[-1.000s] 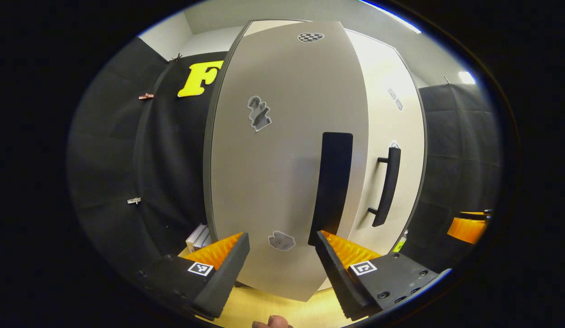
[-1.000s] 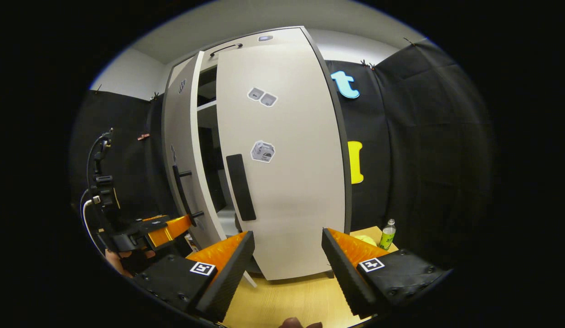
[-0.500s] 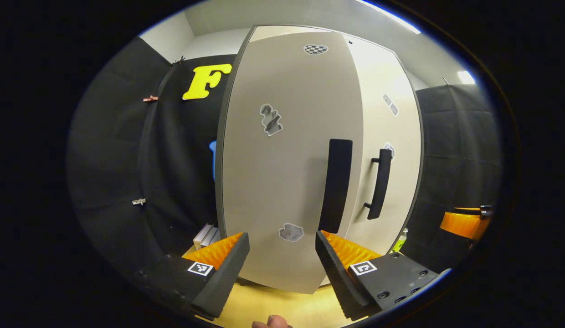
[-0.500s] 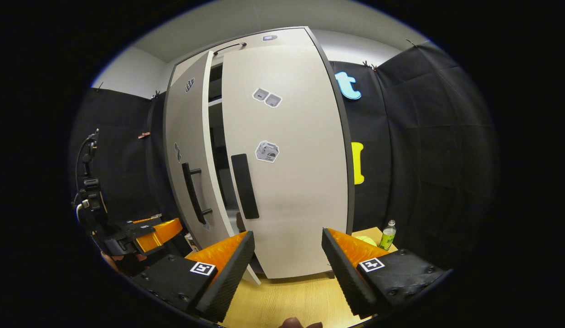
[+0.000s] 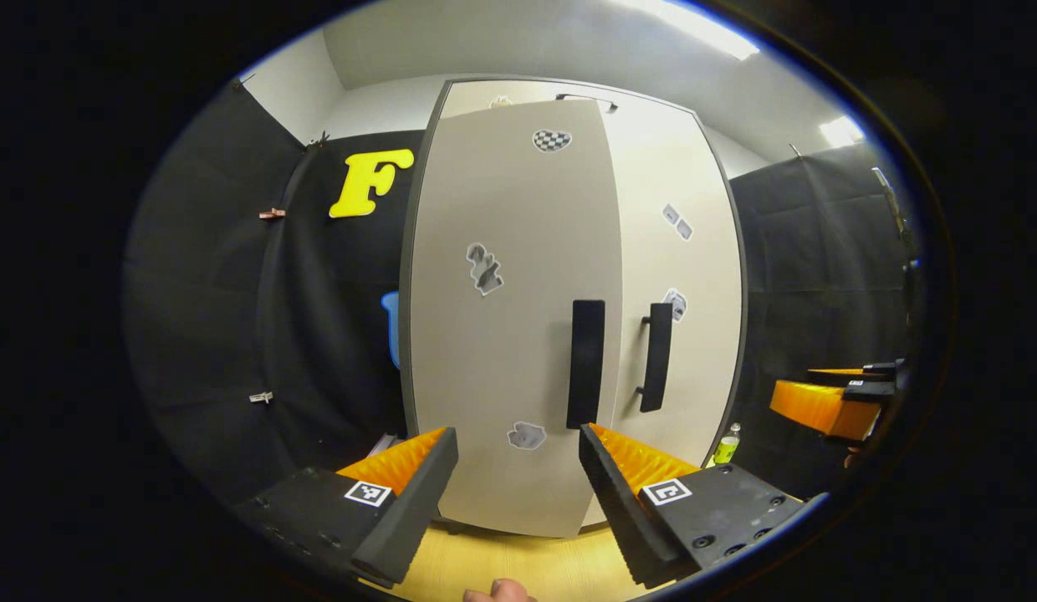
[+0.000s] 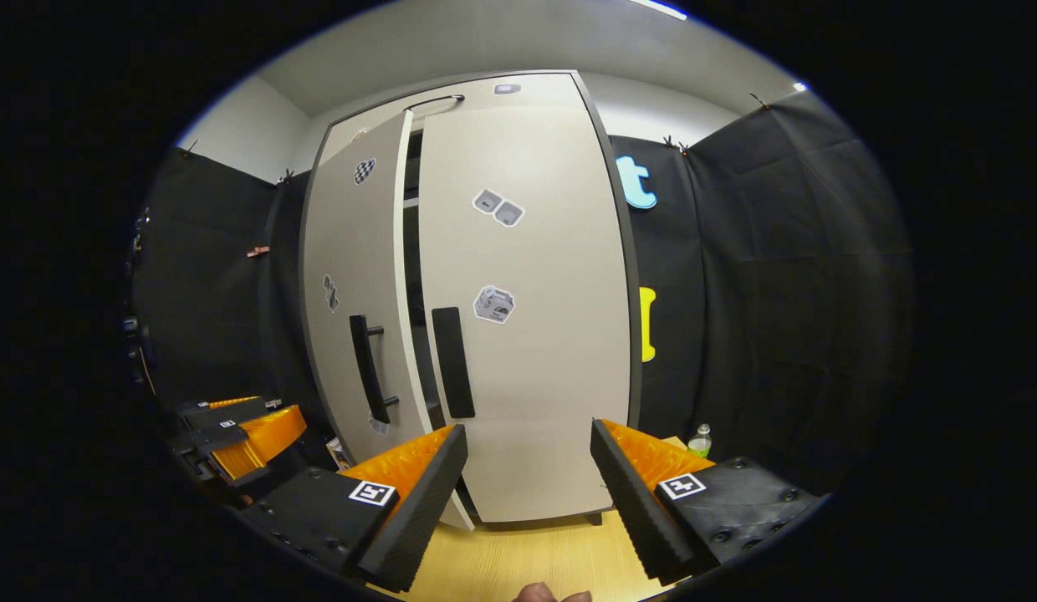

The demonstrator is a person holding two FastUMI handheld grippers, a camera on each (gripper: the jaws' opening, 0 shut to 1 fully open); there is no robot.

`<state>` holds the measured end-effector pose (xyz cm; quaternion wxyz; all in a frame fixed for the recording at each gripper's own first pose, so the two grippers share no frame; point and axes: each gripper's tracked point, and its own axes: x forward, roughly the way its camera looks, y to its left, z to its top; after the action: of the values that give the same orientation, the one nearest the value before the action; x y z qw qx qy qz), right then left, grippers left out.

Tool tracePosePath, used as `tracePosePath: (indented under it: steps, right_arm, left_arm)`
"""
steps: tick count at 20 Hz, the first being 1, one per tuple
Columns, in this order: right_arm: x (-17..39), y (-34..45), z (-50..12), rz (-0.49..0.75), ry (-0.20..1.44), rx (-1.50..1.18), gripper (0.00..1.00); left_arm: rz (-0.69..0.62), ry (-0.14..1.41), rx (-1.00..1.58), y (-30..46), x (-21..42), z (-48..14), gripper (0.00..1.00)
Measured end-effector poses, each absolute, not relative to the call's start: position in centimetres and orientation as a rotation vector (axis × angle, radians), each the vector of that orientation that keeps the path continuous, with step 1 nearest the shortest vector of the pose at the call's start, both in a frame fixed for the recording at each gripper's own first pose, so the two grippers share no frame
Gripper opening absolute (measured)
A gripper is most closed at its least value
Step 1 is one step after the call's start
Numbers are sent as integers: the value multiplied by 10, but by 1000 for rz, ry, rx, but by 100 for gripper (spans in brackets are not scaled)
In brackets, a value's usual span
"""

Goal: Grab one shoe with the right hand and put it into the shoe cabinet, grab the other shoe with the left hand and put it into the shoe cabinet; then close the right door with the right hand and the left door with the left hand.

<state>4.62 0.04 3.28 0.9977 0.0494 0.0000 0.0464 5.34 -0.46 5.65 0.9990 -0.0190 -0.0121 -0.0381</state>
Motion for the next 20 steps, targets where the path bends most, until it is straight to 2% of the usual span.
tracePosePath:
  steps: [10, 20]
  right_arm:
    - [32, 12, 51, 75, -114, -88, 98]
    - [34, 15, 42, 75, -80, -46, 98]
  left_arm:
    - [-83, -24, -24, -5, 35, 56, 94]
    - [-70, -30, -32, -1, 31, 58, 94]
